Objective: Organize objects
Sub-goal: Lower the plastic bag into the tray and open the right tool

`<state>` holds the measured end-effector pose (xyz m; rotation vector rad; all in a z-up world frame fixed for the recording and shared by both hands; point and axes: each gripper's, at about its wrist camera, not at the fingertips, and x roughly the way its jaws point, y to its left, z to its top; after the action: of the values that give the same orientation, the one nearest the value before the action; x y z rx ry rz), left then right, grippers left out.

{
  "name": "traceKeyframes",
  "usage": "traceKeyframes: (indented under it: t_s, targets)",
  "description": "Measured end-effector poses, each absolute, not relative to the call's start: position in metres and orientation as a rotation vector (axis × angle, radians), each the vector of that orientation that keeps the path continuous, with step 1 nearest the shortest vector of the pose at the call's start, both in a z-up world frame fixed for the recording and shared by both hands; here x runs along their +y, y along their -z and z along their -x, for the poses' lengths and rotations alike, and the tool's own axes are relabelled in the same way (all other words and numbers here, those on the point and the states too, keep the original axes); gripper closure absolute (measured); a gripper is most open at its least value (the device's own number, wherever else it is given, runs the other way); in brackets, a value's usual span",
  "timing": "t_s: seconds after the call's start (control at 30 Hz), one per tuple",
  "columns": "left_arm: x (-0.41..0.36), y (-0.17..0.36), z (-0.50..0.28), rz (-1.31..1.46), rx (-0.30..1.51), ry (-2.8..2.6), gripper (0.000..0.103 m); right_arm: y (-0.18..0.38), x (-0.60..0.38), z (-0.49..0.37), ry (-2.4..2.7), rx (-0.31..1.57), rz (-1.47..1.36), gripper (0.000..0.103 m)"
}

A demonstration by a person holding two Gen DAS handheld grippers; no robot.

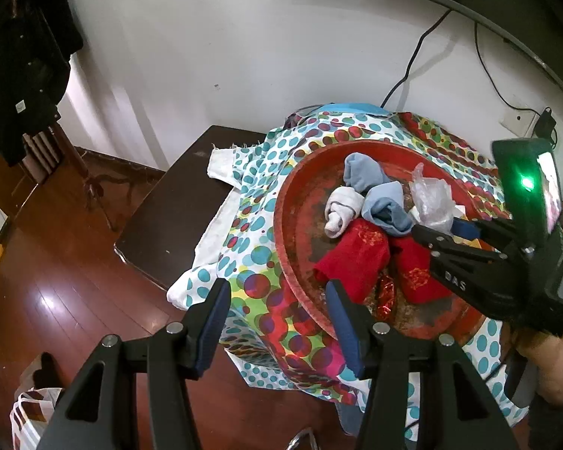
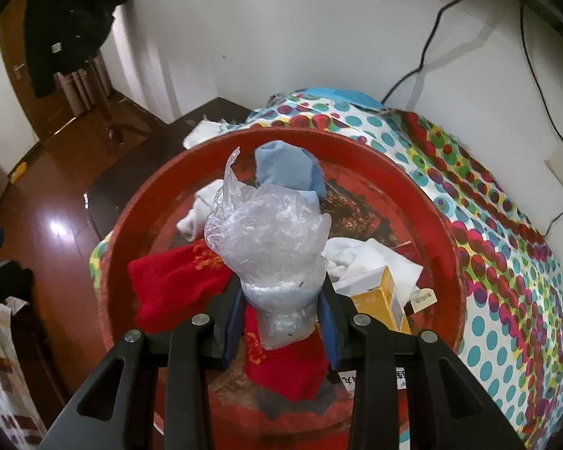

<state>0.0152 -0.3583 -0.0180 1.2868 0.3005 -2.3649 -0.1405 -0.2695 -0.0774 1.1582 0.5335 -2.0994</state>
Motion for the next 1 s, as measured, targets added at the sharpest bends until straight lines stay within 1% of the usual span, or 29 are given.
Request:
traceKeyframes:
  t_s: [0.43,0.53,0.6,0.77,0.9,1.0]
  targets:
    - [-0.339,0.025,-0.001,-1.332,0.248,2.384,0.049,0.083,-0.278,0.16,2.129,0.521,-1.233,0.066]
    - [-0.337,0.028,0.0,-1.348,0.254,2.38,0.049,0.084,-0.278,0.16,2.116,0.504,-1.235,0.06]
    - [-0.337,0.03,0.004,-1.357,0.275,2.383,0.049,0.08,-0.277,0.159,2.121,0.499,-1.229,0.047]
    - [-0.327,0.035,0.009,-1.386,0.229,2.364,0.049,0.061,-0.275,0.155,2.118,0.471,-1.192,0.028]
    - [-0.325,0.032,0.008,-1.379,0.225,2.367,0.049,0.049,-0.272,0.148,2.127,0.459,-1.158,0.02]
    - [-0.324,0.032,0.009,-1.38,0.231,2.364,0.049,0.045,-0.265,0.14,2.144,0.496,-1.147,0.016]
